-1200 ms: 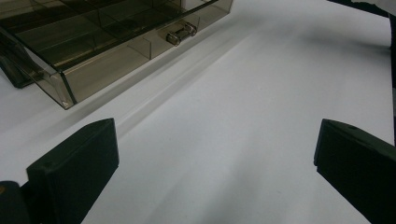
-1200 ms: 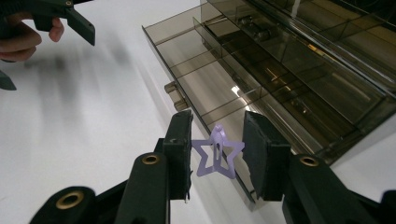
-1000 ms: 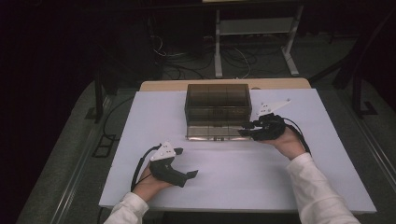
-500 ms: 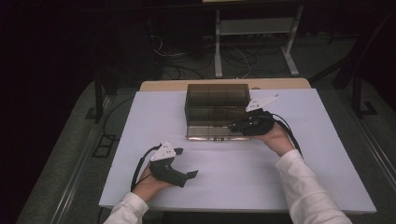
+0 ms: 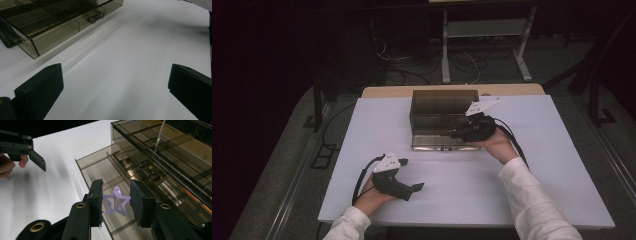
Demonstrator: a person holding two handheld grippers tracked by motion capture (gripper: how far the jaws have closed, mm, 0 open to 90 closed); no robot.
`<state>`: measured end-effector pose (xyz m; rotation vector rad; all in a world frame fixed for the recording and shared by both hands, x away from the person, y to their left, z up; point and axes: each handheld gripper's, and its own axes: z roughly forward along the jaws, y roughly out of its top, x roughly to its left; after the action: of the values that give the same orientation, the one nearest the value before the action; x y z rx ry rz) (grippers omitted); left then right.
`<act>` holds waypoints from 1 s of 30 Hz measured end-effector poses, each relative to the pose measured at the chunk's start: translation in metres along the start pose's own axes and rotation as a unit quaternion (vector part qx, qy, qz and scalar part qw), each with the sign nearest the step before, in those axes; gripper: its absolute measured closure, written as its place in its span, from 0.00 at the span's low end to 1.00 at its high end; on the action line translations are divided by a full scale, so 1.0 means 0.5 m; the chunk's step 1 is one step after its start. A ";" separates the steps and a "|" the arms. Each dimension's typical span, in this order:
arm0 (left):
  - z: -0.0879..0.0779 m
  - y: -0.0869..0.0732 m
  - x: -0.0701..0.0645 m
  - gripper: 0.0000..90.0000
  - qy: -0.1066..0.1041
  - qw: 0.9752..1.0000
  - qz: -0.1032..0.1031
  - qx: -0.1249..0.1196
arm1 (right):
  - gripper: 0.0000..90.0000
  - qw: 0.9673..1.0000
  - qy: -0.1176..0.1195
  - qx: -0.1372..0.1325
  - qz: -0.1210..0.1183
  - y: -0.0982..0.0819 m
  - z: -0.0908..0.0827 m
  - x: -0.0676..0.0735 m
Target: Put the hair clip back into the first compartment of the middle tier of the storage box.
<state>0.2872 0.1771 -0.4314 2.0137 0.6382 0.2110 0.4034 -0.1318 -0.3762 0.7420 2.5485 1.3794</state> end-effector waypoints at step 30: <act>0.001 0.001 -0.001 0.00 -0.001 1.000 -0.001 -0.002 | 0.70 1.000 0.016 0.012 -0.008 0.051 0.092 0.023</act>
<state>0.2868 0.1764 -0.4313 2.0081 0.6383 0.2090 0.4187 -0.0800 -0.3801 0.7075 2.5945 1.3700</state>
